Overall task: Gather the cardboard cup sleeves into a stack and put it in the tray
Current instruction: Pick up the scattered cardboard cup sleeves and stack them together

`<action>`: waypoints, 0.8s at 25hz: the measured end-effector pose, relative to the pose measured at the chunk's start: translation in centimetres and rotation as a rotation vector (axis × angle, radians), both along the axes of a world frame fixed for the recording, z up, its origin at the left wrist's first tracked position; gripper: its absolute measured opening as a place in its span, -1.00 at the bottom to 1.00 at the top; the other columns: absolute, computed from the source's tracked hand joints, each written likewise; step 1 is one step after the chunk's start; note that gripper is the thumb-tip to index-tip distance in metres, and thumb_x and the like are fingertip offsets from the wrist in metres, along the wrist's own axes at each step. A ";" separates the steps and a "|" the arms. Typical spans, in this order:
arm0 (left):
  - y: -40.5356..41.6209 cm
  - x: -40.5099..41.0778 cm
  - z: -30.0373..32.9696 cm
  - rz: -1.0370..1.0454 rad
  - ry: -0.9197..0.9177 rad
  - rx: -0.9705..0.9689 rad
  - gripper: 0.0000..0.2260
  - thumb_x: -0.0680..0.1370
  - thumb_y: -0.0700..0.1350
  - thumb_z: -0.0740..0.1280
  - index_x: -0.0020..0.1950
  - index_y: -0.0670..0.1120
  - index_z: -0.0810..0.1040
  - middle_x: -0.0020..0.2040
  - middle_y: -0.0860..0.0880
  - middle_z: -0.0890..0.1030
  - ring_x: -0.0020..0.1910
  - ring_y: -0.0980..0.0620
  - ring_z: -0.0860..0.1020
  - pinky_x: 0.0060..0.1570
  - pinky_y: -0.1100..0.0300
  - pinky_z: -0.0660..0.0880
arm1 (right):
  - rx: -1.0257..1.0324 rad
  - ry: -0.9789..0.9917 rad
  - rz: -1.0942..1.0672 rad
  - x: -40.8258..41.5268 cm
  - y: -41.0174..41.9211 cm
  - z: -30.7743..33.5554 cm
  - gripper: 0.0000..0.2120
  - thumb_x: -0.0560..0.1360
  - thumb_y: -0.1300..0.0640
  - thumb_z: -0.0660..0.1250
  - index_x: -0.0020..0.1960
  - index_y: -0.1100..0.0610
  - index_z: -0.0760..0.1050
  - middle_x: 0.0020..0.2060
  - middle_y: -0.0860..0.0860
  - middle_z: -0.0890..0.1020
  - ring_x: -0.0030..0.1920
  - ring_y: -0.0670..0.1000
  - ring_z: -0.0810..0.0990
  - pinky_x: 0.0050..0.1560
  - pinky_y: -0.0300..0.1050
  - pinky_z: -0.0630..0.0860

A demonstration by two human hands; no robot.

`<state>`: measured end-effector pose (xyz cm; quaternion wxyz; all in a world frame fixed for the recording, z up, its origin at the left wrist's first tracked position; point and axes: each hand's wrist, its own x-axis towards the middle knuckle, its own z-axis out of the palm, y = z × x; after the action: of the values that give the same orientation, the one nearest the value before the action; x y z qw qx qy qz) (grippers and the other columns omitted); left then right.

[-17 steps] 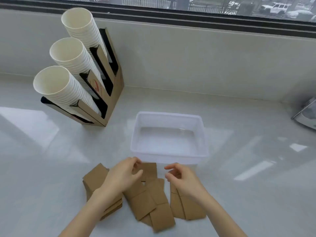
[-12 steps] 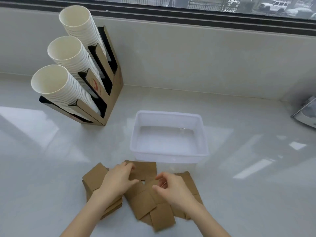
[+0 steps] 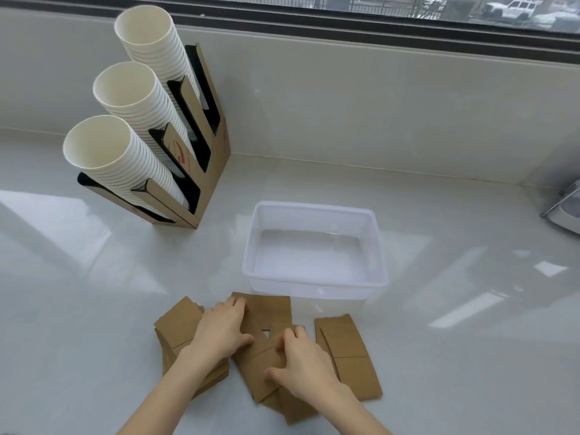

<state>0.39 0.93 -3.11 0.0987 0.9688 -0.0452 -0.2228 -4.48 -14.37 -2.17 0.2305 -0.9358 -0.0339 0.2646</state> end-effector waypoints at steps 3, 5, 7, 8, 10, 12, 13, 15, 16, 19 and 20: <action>-0.2 0.1 0.0 -0.002 0.012 0.003 -0.57 0.41 0.04 0.35 0.18 -0.11 0.34 0.20 -0.07 0.46 0.17 -0.05 0.43 0.07 0.12 0.37 | -0.040 -0.024 0.010 -0.2 0.5 -0.5 -0.58 0.41 -0.02 0.36 0.15 0.17 0.35 0.20 0.11 0.38 0.18 0.14 0.44 0.01 -0.05 0.41; -0.3 0.2 0.3 -0.005 0.013 0.007 -0.58 0.40 0.02 0.36 0.15 -0.13 0.34 0.18 -0.09 0.45 0.15 -0.07 0.41 0.06 0.11 0.37 | -0.049 -0.031 0.007 -0.1 0.7 -0.8 -0.58 0.42 0.00 0.36 0.16 0.19 0.34 0.21 0.13 0.37 0.19 0.16 0.42 0.08 -0.03 0.42; -0.5 0.3 0.6 0.005 0.019 -0.026 -0.59 0.40 -0.01 0.37 0.13 -0.13 0.32 0.14 -0.09 0.44 0.11 -0.07 0.41 0.03 0.11 0.38 | -0.046 -0.045 0.002 -0.2 0.7 -0.9 -0.58 0.42 0.02 0.36 0.17 0.18 0.33 0.22 0.14 0.36 0.21 0.16 0.41 0.14 -0.01 0.40; -0.5 0.3 0.7 0.024 0.030 -0.068 -0.63 0.40 -0.04 0.37 0.08 -0.11 0.29 0.06 -0.09 0.45 0.03 -0.07 0.43 -0.05 0.13 0.38 | -0.041 -0.055 -0.006 -0.3 0.8 -1.0 -0.59 0.43 0.03 0.36 0.17 0.18 0.33 0.23 0.15 0.36 0.22 0.16 0.39 0.16 -0.01 0.39; -0.5 0.1 1.1 0.076 0.070 -0.184 -0.70 0.43 -0.09 0.35 -0.03 -0.07 0.22 -0.08 -0.08 0.46 -0.13 -0.05 0.43 -0.19 0.12 0.38 | -0.023 -0.078 -0.018 -0.5 0.9 -1.3 -0.61 0.44 0.05 0.34 0.17 0.17 0.31 0.23 0.15 0.36 0.24 0.16 0.36 0.21 -0.01 0.34; -0.6 -0.1 1.4 0.101 0.062 -0.274 -0.75 0.46 -0.13 0.31 -0.01 -0.07 0.25 -0.01 -0.11 0.51 -0.10 -0.05 0.46 -0.11 0.08 0.44 | -0.002 -0.098 -0.038 -0.6 0.7 -1.5 -0.58 0.44 0.06 0.33 0.20 0.15 0.28 0.23 0.13 0.39 0.25 0.15 0.34 0.24 -0.01 0.29; -0.6 0.0 1.5 0.097 0.045 -0.304 -0.77 0.47 -0.14 0.30 0.05 -0.07 0.29 0.06 -0.11 0.52 -0.02 -0.05 0.48 -0.04 0.10 0.45 | 0.005 -0.102 -0.054 -0.6 0.5 -1.5 -0.55 0.43 0.05 0.33 0.23 0.15 0.27 0.22 0.11 0.40 0.26 0.14 0.34 0.25 0.00 0.28; -0.7 0.1 1.8 0.086 0.027 -0.354 -0.77 0.49 -0.14 0.28 0.13 -0.08 0.37 0.12 -0.07 0.52 0.10 -0.03 0.48 -0.02 0.24 0.40 | 0.028 -0.098 -0.072 -0.2 -0.3 -1.5 -0.57 0.43 0.02 0.33 0.22 0.11 0.30 0.19 0.08 0.43 0.24 0.11 0.34 0.24 -0.01 0.28; -0.6 0.2 1.9 0.092 0.035 -0.393 -0.82 0.50 -0.14 0.27 0.10 -0.07 0.41 0.09 -0.06 0.53 0.07 0.00 0.48 -0.10 0.31 0.39 | 0.055 -0.092 -0.077 0.0 -0.7 -1.3 -0.65 0.43 0.01 0.32 0.16 0.07 0.35 0.14 0.05 0.45 0.21 0.10 0.35 0.22 -0.02 0.30; -0.2 0.3 2.3 0.158 0.070 -0.536 -0.93 0.50 -0.13 0.28 -0.05 0.00 0.43 -0.04 -0.01 0.54 -0.05 0.03 0.50 -0.23 0.39 0.38 | 0.237 -0.032 -0.167 0.4 -2.0 -0.8 -0.86 0.43 0.04 0.33 -0.10 -0.04 0.37 -0.12 -0.07 0.47 0.04 -0.01 0.45 0.07 -0.15 0.40; 0.1 0.3 2.4 0.182 0.068 -0.570 -0.94 0.50 -0.13 0.29 -0.07 0.00 0.44 -0.06 0.00 0.54 -0.05 0.03 0.51 -0.21 0.36 0.40 | 0.321 -0.011 -0.221 0.5 -2.5 -0.5 -0.87 0.43 0.06 0.34 -0.16 -0.06 0.37 -0.20 -0.12 0.48 -0.07 -0.09 0.47 -0.05 -0.26 0.42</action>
<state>0.67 0.99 -0.75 0.3879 0.8940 -0.0156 -0.2236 -4.01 -16.82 -2.70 0.4043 -0.8865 0.0262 0.2235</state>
